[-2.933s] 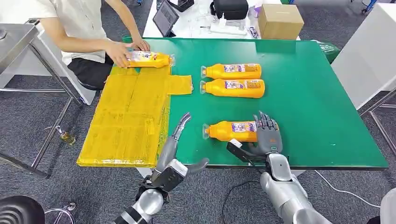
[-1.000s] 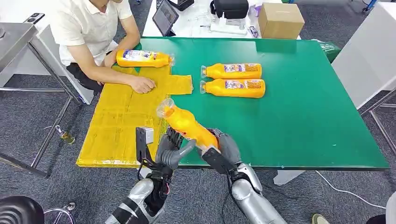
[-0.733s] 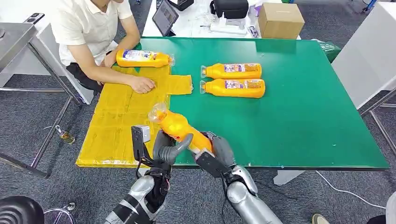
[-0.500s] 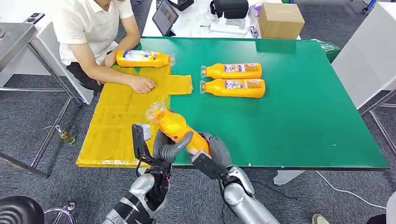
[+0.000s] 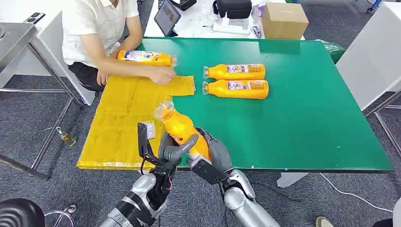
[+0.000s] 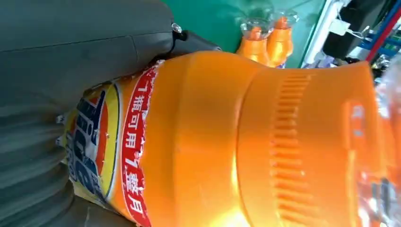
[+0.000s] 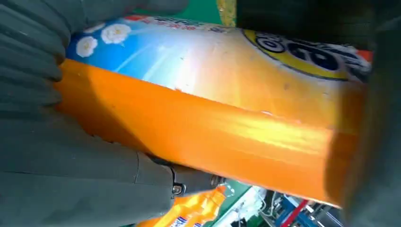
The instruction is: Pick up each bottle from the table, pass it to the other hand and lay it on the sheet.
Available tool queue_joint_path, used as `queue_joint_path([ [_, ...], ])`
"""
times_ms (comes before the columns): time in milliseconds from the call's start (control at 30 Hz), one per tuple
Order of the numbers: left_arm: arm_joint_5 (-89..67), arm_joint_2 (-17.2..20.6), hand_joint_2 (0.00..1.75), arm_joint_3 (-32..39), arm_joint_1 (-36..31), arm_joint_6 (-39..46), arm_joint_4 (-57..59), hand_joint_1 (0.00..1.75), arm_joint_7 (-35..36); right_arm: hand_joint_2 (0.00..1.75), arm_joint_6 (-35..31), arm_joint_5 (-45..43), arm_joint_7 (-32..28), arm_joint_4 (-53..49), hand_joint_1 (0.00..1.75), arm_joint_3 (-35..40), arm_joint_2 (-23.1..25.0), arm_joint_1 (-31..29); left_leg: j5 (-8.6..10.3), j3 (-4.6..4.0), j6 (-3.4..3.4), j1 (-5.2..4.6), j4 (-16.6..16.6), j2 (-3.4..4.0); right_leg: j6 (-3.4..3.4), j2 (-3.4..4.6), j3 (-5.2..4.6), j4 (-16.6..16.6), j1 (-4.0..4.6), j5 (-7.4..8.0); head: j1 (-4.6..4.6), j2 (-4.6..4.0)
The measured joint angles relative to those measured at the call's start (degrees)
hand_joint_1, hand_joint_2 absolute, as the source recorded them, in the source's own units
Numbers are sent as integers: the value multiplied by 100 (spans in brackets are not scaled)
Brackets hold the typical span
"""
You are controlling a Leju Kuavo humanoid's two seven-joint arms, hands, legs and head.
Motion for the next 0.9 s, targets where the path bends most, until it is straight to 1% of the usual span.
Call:
queue_joint_path([
  [333,7,0,175,2,-7,-22,59,175,9,175,-24,-15,-9,-55,0,44,17,1,0,0,0,0,0,0,0,0,0,0,0,0,2,0],
  [400,-24,2,175,2,-2,-102,59,175,-80,175,-74,24,-22,-70,0,54,17,3,0,-1,0,0,0,0,0,0,0,0,0,0,2,0],
  [467,-83,17,175,4,11,-249,20,175,-194,175,-257,87,-128,-107,0,79,17,9,0,-1,0,0,0,0,0,0,0,0,0,0,4,0],
  [600,108,63,175,59,36,-480,-205,175,-208,175,-531,-334,-987,-480,0,83,17,165,0,-2,0,0,0,-2,0,-2,0,0,0,0,2,0],
  [667,369,74,175,140,40,-592,-282,175,-92,175,-644,-431,-1204,-849,0,122,20,254,0,-2,0,0,0,0,0,-1,-3,0,0,0,2,0],
  [767,419,102,175,232,-40,-447,-269,175,156,175,-1159,-483,-1270,-1308,0,175,20,360,0,-3,0,0,0,-1,-2,-3,-5,0,0,-2,2,0],
  [833,60,199,175,210,-268,-161,46,175,380,175,-1609,-768,-1285,-1675,0,212,17,414,3,-2,-1,1,0,-1,-2,-4,-4,0,0,-1,4,0],
  [900,-333,271,175,182,-453,14,368,175,279,175,-1720,-738,-1290,-1994,0,214,17,497,6,-1,-4,1,0,2,-3,-3,-6,0,0,1,2,0],
])
